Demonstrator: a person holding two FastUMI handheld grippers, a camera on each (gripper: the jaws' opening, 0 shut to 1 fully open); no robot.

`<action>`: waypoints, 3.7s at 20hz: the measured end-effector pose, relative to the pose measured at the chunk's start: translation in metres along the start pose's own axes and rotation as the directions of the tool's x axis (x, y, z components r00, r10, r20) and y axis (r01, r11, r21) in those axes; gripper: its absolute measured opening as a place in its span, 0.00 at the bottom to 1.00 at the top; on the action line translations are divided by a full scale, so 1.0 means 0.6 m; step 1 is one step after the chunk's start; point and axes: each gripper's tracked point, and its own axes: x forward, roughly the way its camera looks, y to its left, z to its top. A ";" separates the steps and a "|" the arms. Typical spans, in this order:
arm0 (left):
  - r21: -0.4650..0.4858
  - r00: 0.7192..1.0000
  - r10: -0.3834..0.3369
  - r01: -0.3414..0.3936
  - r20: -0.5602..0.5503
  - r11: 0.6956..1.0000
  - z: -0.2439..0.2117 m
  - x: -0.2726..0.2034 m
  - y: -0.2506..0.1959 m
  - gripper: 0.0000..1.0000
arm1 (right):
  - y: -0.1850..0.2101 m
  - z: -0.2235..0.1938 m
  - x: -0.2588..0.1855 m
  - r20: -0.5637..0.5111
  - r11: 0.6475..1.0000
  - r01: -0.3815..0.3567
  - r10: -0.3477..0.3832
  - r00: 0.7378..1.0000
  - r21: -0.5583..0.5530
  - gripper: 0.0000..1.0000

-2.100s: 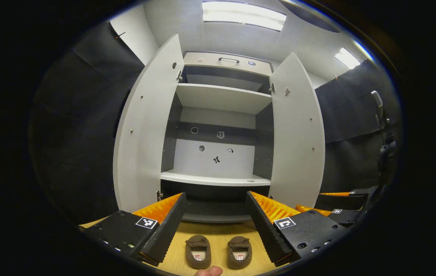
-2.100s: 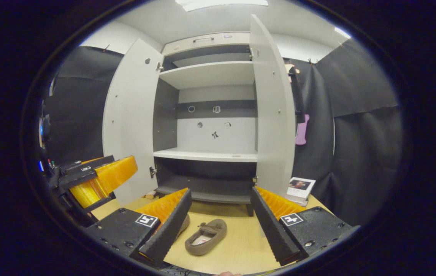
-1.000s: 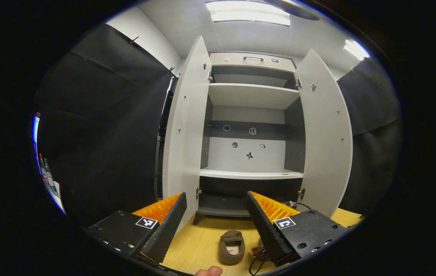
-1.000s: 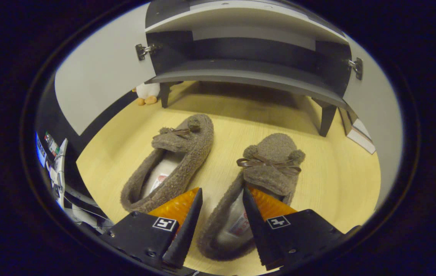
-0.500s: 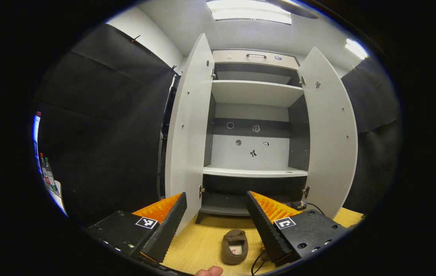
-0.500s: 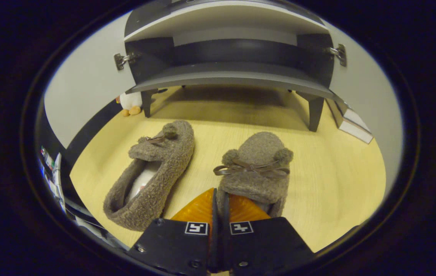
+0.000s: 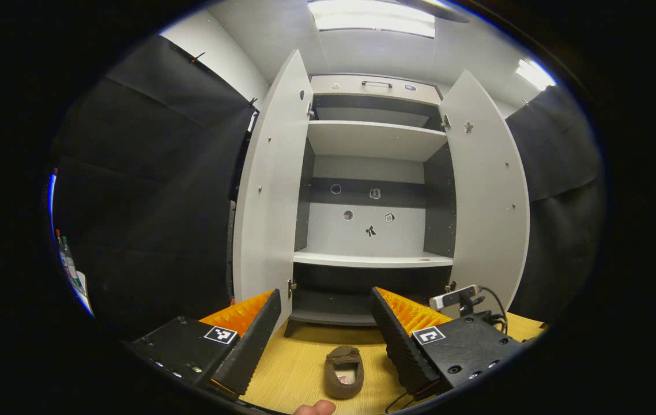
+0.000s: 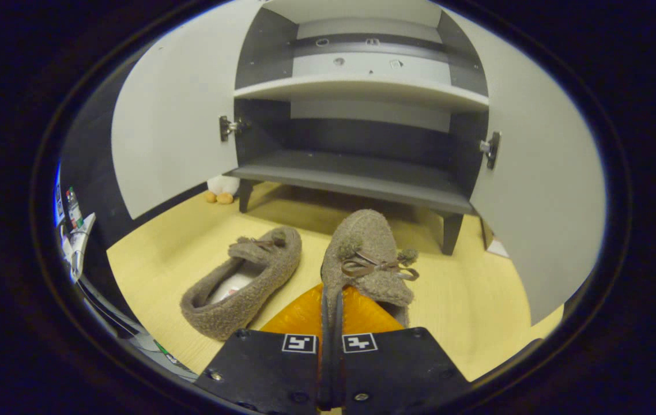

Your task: Grab one shoe with the right hand and put it into the shoe cabinet, grab the other shoe with the left hand and put it into the shoe cabinet; then close the right door with the right hand and the left door with the left hand.

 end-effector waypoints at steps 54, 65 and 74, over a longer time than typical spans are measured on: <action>-0.034 1.000 -0.016 0.016 -0.003 0.999 -0.019 0.007 -0.006 0.95 | -0.032 0.583 -0.191 0.380 0.994 0.037 0.006 0.925 -0.105 0.19; -0.018 0.988 -0.149 0.149 -0.047 0.989 -0.035 -0.017 -0.097 0.95 | -0.107 0.269 -0.286 0.462 0.982 0.145 -0.186 0.867 0.122 0.27; -0.007 0.975 -0.188 0.188 -0.115 0.982 -0.064 -0.027 -0.120 0.94 | -0.086 0.143 -0.329 0.454 0.980 0.179 -0.197 0.869 0.082 0.76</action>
